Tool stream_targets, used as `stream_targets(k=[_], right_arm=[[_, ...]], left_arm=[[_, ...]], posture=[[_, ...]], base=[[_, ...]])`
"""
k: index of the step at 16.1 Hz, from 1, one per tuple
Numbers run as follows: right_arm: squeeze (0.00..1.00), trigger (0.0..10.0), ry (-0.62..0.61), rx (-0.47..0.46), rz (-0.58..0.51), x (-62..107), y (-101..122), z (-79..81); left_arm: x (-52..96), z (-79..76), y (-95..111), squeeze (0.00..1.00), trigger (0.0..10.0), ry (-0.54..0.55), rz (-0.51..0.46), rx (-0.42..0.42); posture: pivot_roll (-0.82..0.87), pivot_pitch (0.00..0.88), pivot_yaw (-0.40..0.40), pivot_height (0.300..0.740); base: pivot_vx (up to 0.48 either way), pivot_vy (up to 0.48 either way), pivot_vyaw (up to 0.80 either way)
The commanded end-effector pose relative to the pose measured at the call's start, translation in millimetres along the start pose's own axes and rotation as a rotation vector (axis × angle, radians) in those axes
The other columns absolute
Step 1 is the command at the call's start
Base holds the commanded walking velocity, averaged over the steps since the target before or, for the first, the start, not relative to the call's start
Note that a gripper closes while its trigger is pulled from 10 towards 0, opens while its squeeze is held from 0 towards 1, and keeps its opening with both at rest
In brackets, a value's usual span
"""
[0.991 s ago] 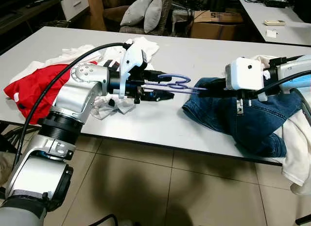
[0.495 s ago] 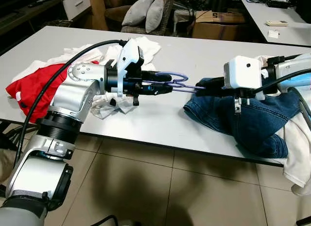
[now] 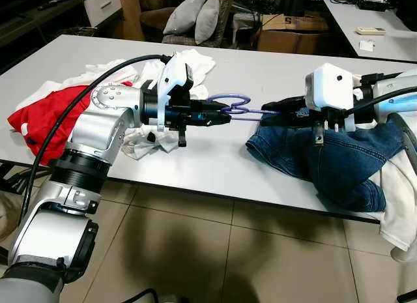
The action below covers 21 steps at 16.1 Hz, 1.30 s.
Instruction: Hang hanger
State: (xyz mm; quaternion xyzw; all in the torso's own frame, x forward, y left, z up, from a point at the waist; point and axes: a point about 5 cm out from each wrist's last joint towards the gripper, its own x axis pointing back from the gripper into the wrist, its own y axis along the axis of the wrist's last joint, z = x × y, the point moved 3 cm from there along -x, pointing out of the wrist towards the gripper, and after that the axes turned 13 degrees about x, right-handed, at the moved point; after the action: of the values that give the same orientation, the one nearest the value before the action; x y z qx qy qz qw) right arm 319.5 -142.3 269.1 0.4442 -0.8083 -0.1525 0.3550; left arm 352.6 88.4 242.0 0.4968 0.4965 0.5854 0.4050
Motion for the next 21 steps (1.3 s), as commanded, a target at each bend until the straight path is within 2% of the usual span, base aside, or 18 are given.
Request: stream_targets(k=[1, 4, 6, 7, 8, 10, 11, 12, 13, 15, 18, 21], right_arm=[[1.00, 10.0, 0.016, 0.024, -0.052, 0.7, 13.0, -3.8], [1.00, 10.0, 0.023, 0.016, -0.093, -2.1, 20.6, -3.5], [1.00, 10.0, 0.023, 0.043, -0.093, -7.0, 22.4, -3.1], [0.39, 10.0, 0.019, 0.051, -0.088, -8.7, 22.0, -3.7], [0.00, 10.0, 0.019, 0.058, -0.078, -10.3, 21.0, -3.6], [0.00, 10.0, 0.023, 0.034, -0.067, -13.4, 18.5, -4.2], [0.00, 10.0, 0.024, 0.028, -0.068, -13.4, 18.4, -4.4], [0.00, 10.0, 0.025, 0.019, -0.069, -13.1, 18.0, -6.5], [0.00, 10.0, 0.025, 0.019, -0.067, -12.9, 17.6, -7.1], [0.00, 10.0, 0.013, 0.035, -0.040, -11.7, 14.1, -11.0], [0.00, 10.0, 0.002, 0.074, -0.017, -8.9, 14.5, -14.1], [0.00, 10.0, -0.003, 0.073, -0.008, -4.7, 13.7, -13.0]], left_arm=[[1.4, 0.6, 8.4, 0.00, 0.0, 0.013, 0.004, -0.042], [0.5, -0.4, 8.1, 0.00, 0.0, 0.008, 0.037, -0.069], [-0.9, -2.5, 7.2, 0.00, 0.0, 0.001, 0.079, -0.109], [-1.6, -3.5, 7.5, 0.00, 0.0, -0.001, 0.089, -0.125], [-2.3, -4.5, 8.2, 0.00, 0.0, -0.002, 0.098, -0.146], [-4.8, -9.2, 16.4, 0.00, 0.0, -0.008, 0.101, -0.237], [-5.2, -10.1, 17.9, 0.00, 0.0, -0.009, 0.098, -0.247], [-5.9, -12.2, 19.1, 0.00, 0.0, -0.012, 0.126, -0.323], [-6.4, -13.2, 19.3, 0.00, 0.0, -0.016, 0.129, -0.342], [-9.1, -17.7, 19.7, 0.00, 0.0, -0.023, 0.140, -0.436], [-7.9, -9.5, 4.9, 0.00, 0.0, 0.036, 0.184, -0.477], [-4.0, -0.4, -5.3, 0.00, 0.0, 0.094, 0.193, -0.501]], posture=[[-0.08, 0.000, 0.057, 0.740], [-0.08, 0.000, 0.056, 0.740], [-0.08, 0.000, 0.053, 0.740], [-0.07, 0.000, 0.051, 0.740], [-0.07, 0.000, 0.050, 0.740], [-0.07, 0.000, 0.048, 0.740], [-0.07, 0.000, 0.046, 0.740], [-0.07, 0.000, 0.045, 0.740], [-0.07, 0.000, 0.043, 0.740], [-0.07, 0.000, 0.040, 0.740], [-0.07, 0.000, 0.043, 0.740], [-0.08, 0.000, 0.047, 0.740]], base=[[0.000, 0.000, 0.00], [0.000, 0.000, 0.00], [0.000, 0.000, 0.00], [0.000, 0.000, 0.00], [0.000, 0.000, 0.00], [0.000, 0.000, 0.00], [0.000, 0.000, 0.00], [0.000, 0.000, 0.00], [0.000, 0.000, 0.00], [0.000, 0.000, 0.00], [0.000, 0.000, 0.00], [0.000, 0.000, 0.00]])
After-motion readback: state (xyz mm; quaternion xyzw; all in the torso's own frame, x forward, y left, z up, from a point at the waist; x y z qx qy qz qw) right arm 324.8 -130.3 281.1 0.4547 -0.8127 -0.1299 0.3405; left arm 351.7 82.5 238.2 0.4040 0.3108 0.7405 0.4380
